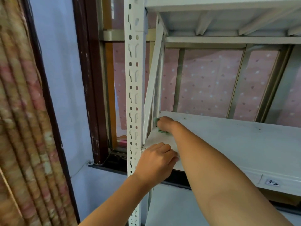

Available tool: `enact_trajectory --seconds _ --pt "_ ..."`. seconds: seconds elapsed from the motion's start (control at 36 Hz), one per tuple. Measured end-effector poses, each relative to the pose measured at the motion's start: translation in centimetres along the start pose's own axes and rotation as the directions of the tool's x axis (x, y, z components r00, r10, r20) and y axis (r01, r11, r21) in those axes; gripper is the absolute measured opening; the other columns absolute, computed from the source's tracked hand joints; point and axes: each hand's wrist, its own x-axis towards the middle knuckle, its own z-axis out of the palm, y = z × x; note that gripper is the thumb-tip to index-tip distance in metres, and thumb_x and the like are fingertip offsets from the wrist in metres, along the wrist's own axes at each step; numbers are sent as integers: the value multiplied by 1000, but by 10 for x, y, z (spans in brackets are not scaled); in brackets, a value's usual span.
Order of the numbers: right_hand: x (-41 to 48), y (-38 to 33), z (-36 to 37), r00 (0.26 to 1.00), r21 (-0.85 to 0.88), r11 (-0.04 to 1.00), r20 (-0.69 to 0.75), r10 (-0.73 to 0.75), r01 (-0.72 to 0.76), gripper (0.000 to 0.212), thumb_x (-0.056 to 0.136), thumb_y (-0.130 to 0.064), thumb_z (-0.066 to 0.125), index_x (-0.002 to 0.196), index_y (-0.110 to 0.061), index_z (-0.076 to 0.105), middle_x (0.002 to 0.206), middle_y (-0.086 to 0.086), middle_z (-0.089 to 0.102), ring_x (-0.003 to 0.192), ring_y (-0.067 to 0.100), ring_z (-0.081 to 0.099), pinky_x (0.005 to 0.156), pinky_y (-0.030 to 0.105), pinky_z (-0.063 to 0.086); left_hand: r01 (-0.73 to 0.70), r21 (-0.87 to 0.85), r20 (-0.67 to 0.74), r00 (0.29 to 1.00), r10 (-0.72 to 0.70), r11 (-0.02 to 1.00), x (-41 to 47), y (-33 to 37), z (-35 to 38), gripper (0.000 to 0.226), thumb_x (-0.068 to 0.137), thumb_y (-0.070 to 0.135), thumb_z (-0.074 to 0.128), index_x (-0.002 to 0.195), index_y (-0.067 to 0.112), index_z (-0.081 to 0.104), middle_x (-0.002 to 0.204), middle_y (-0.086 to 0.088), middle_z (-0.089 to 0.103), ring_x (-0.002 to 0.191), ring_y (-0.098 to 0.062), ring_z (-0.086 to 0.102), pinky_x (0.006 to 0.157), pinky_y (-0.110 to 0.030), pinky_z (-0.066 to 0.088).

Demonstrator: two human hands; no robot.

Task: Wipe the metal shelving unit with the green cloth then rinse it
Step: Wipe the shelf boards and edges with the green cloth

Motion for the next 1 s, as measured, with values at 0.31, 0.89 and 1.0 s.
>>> enact_trajectory --seconds 0.31,0.89,1.0 --pt "6 -15 8 998 351 935 -50 -32 47 11 92 -11 45 83 -9 51 86 7 50 81 25 52 71 31 45 -14 -2 -79 997 13 1000 -1 -5 3 40 96 10 34 58 11 48 59 -1 42 53 -18 31 46 -30 25" --pt "1 -4 -32 949 553 788 -292 -122 271 48 85 -32 67 123 -4 64 120 8 66 111 31 61 100 43 49 -7 -10 243 970 9 1000 33 -14 -3 40 89 34 53 55 16 61 54 5 48 53 -14 46 47 -23 29" --pt "1 6 -43 948 606 747 -303 -101 274 65 67 -37 64 125 -8 66 119 9 67 107 30 63 96 41 52 -9 -12 222 975 12 1000 51 -12 9 41 86 32 51 49 15 53 50 2 49 48 -17 47 43 -24 32"
